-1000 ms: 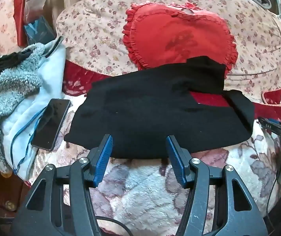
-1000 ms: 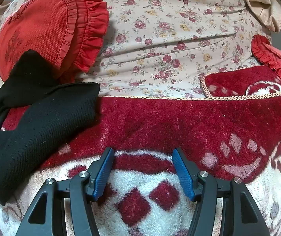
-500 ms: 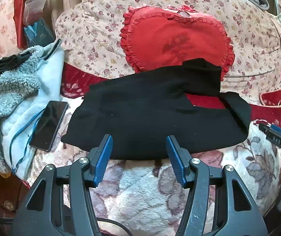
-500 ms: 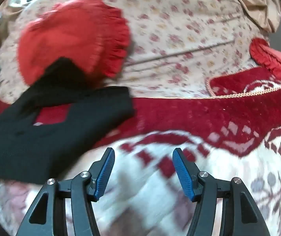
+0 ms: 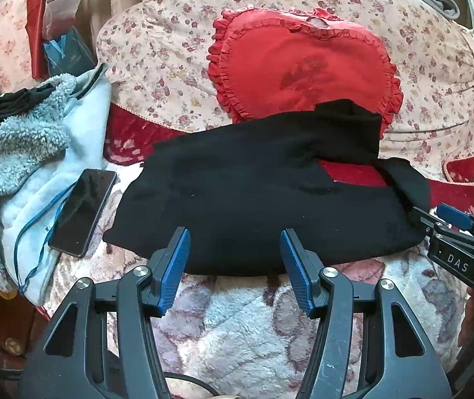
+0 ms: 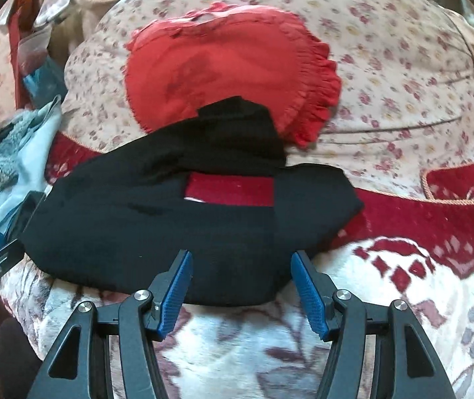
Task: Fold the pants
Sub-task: 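Position both grippers open above the black pants' edge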
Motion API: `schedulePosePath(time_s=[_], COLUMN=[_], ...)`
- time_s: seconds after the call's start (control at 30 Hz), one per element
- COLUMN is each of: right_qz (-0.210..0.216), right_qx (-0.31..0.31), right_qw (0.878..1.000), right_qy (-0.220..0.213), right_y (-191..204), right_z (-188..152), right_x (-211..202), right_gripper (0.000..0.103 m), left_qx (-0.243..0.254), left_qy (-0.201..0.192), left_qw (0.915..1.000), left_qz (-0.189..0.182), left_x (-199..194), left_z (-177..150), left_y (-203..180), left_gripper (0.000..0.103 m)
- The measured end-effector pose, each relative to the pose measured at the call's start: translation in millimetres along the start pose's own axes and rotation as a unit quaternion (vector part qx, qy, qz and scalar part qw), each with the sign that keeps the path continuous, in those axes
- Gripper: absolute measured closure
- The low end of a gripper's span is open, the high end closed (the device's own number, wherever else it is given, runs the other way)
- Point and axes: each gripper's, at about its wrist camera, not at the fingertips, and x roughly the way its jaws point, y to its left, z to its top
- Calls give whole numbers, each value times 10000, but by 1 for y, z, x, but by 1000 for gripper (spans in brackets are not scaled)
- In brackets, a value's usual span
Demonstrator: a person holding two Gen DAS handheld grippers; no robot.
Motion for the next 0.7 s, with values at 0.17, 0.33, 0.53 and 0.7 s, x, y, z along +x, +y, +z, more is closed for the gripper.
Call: schedulePosePath(time_s=[0.17,0.33,0.53,0.7], right_qz=[21,24,92,115], right_qx=[-63,-145,-173,-192], right_qw=[10000,9998,9997,9995], right_qy=[62,132,173,237], right_y=[10,15,18,21], right_z=[4,4,4,3], right_x=[5,10,14,20], right_gripper=[43,43,43,43], left_qx=[1,27,12,-12], left_qy=[37,44,75,124], left_qw=[10000,10000,9999,9999], left_qz=[20,56,83,92], left_x=[6,11,15,21], left_z=[-1,-1,-1,-1], left_y=[2,1,2,5], left_gripper=[47,47,47,47])
